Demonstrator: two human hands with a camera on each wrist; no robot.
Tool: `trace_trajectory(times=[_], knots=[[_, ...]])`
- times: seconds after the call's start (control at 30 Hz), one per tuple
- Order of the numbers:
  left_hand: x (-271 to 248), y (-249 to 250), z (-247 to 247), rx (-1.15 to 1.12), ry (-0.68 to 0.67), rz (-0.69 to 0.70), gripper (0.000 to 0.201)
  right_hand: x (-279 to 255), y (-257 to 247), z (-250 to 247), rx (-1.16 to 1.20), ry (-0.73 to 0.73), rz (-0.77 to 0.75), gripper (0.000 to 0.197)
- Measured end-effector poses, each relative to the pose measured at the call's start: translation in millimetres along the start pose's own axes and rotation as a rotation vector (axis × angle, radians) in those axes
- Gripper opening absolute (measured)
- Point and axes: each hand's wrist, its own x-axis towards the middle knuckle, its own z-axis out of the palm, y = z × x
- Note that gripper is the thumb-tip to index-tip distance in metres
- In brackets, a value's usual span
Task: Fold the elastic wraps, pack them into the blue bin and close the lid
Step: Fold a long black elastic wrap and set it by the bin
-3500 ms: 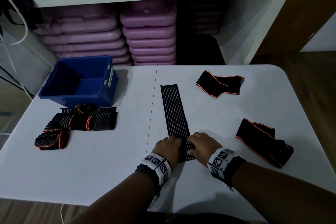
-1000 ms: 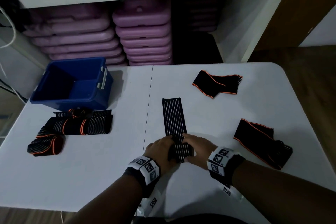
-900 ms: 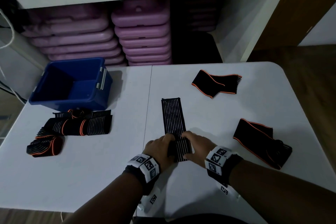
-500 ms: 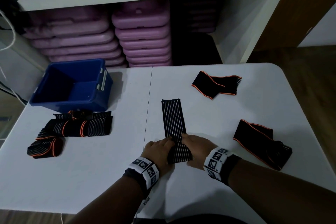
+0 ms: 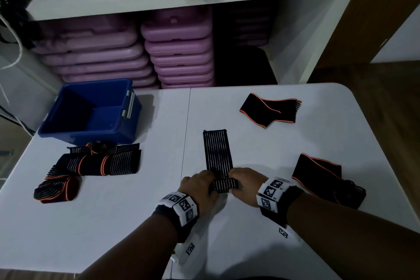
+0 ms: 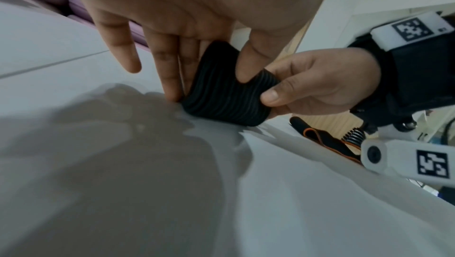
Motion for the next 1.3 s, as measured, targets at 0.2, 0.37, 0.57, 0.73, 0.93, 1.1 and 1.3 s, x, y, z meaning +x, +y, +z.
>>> trace_trajectory(times=[0.2, 0.37, 0.57, 0.73, 0.93, 1.1, 1.3], knots=[[24, 2, -15, 0.003, -0.018, -0.055, 0.045, 17, -9, -10, 0.024, 0.070, 0.117, 0.039], [39, -1, -18, 0.060, 0.128, -0.065, 0.036, 23, -14, -9, 0.054, 0.186, 0.137, 0.038], [34, 0, -8, 0.277, 0.181, 0.100, 0.029, 23, -11, -2, -0.117, 0.195, 0.027, 0.030], [31, -6, -4, 0.304, 0.133, 0.083, 0.059, 23, -6, -2, -0.291, 0.079, -0.009, 0.072], [40, -7, -9, 0.292, 0.153, 0.083, 0.048, 31, -4, -4, -0.368, 0.172, -0.009, 0.046], [23, -6, -7, 0.209, 0.099, 0.112, 0.045, 16, -2, 3, -0.291, 0.178, -0.085, 0.032], [-10, -6, 6, 0.080, -0.093, 0.095, 0.053, -23, -6, 26, -0.177, 0.080, -0.048, 0.046]])
